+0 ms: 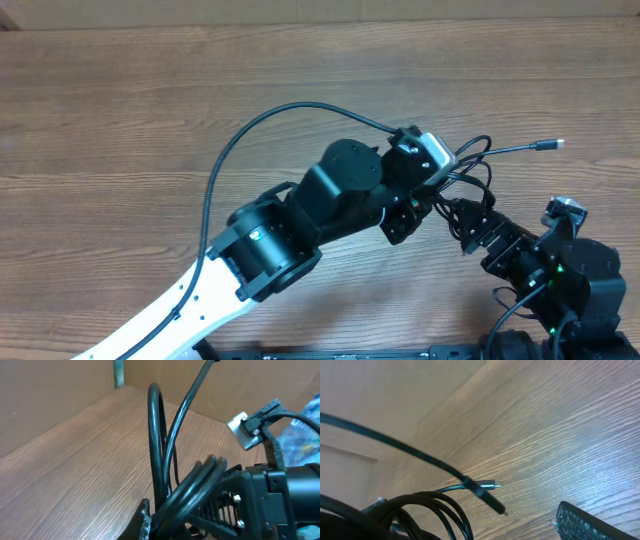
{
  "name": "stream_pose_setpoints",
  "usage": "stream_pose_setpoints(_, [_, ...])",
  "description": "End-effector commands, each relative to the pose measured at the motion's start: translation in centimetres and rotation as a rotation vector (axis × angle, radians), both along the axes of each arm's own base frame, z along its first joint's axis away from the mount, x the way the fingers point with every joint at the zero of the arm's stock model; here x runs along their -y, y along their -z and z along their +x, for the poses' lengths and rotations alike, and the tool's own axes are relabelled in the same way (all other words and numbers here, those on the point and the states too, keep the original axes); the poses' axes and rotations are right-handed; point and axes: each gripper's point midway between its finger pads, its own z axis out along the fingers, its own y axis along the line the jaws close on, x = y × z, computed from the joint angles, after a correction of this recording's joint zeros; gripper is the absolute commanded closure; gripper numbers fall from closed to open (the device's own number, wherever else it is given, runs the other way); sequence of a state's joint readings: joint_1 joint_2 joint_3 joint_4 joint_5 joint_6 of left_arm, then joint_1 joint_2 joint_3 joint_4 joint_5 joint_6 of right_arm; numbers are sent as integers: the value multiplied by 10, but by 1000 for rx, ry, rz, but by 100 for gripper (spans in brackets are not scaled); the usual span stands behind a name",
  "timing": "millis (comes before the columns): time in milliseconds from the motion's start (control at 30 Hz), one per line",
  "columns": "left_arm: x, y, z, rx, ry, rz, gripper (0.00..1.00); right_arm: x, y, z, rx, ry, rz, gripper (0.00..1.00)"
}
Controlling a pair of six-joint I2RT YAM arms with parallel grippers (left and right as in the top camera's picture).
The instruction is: Untangle cables
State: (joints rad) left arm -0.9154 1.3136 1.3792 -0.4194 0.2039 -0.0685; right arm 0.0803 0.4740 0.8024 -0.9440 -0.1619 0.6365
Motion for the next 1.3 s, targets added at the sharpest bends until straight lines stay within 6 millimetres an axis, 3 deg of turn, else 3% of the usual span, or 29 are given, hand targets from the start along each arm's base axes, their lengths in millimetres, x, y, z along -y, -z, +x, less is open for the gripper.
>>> stream_pose_setpoints(0, [-39, -72, -7, 66, -60, -181, 96, 29, 11, 0, -38, 157, -65, 0])
stream_pose_setpoints(267, [-81, -100, 14, -9, -211, -323, 96, 29, 11, 0, -39, 160, -67, 0])
stream_pose_setpoints(533, [-84, -112, 17, -29, -230, -388, 96, 29, 11, 0, -37, 159, -66, 0])
stream_pose_setpoints(600, [-79, -104, 15, -28, -202, -350, 96, 29, 10, 1, -34, 158, -65, 0])
stream_pose_setpoints(800, [-37, -41, -8, -109, 101, -147, 96, 7, -5, 6, 30, 44, 1, 0])
stream_pose_setpoints(933, [-27, -24, -8, -158, 145, -116, 96, 7, -5, 6, 30, 45, 1, 0])
stream_pose_setpoints(1133, [-31, 12, -14, -160, 136, 35, 96, 7, -14, 11, 69, 54, 11, 0])
stream_pose_setpoints(1267, [-21, 9, -30, -123, 216, 37, 96, 16, -13, 13, 66, 105, -9, 0])
